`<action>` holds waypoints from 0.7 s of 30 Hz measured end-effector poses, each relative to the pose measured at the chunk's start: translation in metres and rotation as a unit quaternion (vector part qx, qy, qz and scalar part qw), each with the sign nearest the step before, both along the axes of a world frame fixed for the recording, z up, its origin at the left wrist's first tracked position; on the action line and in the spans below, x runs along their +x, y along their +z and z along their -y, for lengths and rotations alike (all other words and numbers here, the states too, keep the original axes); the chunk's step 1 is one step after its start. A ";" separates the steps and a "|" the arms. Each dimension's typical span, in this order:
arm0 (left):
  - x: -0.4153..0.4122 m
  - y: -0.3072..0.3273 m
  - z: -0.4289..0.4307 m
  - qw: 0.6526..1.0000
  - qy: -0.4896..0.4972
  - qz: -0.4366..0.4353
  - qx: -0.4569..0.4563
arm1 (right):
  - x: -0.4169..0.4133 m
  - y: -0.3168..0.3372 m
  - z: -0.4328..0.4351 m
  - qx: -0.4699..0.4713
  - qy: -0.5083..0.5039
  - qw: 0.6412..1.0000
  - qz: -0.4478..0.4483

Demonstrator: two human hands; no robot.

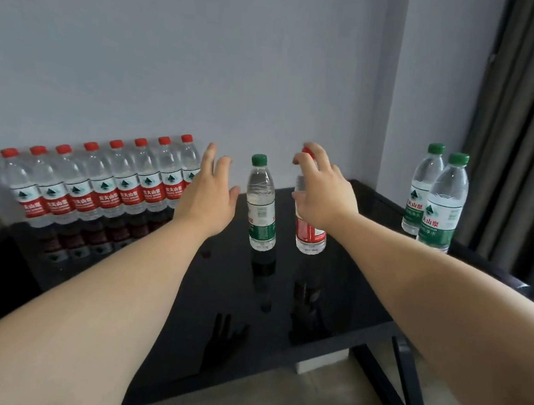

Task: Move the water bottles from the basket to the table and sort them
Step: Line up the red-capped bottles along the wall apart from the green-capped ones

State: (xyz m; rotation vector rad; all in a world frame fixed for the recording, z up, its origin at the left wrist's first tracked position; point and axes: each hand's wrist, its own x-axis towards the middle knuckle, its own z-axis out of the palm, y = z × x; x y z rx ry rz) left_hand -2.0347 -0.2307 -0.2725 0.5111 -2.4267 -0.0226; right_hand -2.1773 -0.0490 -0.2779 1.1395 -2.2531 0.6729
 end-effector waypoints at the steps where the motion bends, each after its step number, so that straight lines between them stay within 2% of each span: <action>1: 0.008 0.000 0.001 1.000 0.005 0.002 0.003 | 0.010 0.000 0.005 0.000 0.015 1.000 -0.002; 14: 0.069 -0.015 0.041 0.997 0.053 0.009 0.053 | 0.090 -0.014 0.100 -0.001 0.147 0.989 0.019; 21: 0.068 -0.027 0.048 0.995 0.057 -0.012 0.082 | 0.093 -0.029 0.125 -0.006 0.156 0.987 0.032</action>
